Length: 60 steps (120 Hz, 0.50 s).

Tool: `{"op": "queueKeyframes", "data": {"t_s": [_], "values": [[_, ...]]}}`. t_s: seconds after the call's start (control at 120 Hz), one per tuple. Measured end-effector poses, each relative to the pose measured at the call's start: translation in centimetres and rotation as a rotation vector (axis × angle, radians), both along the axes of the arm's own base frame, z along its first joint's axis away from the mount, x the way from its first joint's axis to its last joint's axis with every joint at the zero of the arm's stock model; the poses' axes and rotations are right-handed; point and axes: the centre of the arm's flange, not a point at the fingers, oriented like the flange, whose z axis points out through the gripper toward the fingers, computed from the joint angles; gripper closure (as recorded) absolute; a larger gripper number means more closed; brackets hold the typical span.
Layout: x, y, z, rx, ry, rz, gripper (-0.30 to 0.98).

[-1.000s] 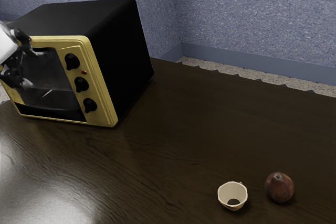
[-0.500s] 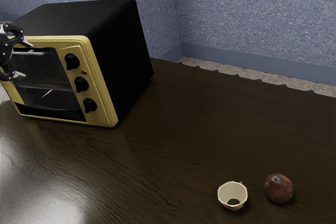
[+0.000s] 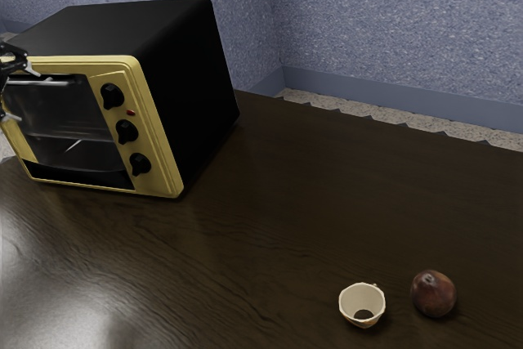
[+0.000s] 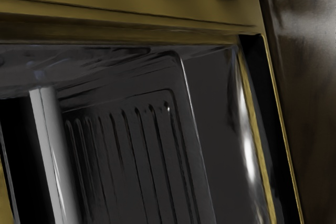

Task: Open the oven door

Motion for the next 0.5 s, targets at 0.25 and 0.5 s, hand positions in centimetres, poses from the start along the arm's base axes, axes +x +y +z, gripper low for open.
{"op": "queueKeyframes", "data": {"t_s": [0.25,0.5], "values": [[1.5,-0.9,-0.7,-0.001,-0.002,-0.076,0.00],[0.3,-1.4,-1.2,-0.005,-0.003,-0.106,0.00]]}}
